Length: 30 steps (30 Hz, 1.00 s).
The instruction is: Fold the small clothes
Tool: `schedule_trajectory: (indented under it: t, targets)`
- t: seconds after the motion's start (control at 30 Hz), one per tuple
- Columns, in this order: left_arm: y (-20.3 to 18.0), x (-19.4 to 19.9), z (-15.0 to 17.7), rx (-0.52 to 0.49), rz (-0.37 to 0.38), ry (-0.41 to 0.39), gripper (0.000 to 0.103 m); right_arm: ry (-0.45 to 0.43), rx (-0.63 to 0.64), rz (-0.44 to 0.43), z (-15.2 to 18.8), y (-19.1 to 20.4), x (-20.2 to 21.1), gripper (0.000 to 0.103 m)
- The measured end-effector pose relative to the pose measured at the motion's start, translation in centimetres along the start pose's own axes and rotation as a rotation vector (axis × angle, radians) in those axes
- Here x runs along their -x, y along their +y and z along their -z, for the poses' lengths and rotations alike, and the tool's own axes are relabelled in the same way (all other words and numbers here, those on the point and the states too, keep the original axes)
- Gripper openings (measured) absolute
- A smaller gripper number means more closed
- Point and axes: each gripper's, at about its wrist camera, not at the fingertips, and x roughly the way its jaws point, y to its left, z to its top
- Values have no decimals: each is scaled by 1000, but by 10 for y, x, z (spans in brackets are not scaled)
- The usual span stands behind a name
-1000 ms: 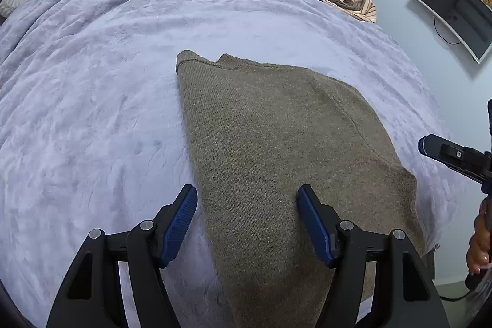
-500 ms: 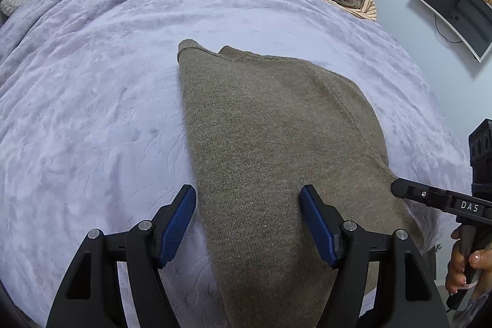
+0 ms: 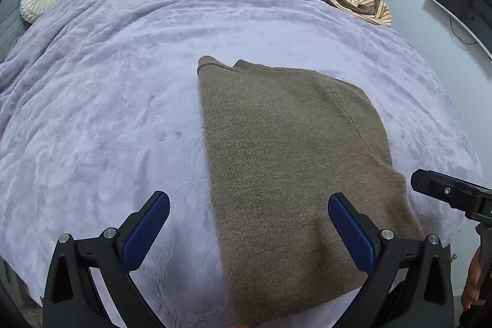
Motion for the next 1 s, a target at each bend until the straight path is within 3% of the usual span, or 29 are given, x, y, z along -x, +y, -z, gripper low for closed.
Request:
schedule_trajectory:
  t: [0.13, 0.17, 0.2, 0.53, 0.77, 1.0]
  targets:
    - [-4, 3, 3, 5, -25, 12, 103, -11, 74, 106, 3, 16, 0, 88]
    - [-4, 4, 4, 5, -31, 14, 103, -14, 88, 130, 4, 19, 0, 99]
    - [-4, 5, 4, 5, -39, 14, 103, -21, 98, 146, 5, 22, 0, 102]
    - [-2, 14, 7, 24, -144, -1, 103, -39, 82, 186, 8, 27, 1, 102]
    - [9, 19, 6, 85, -178, -27, 103, -47, 87, 240, 12, 28, 1, 102]
    - [6, 18, 7, 57, -198, -24, 103, -52, 89, 255, 12, 29, 1, 102]
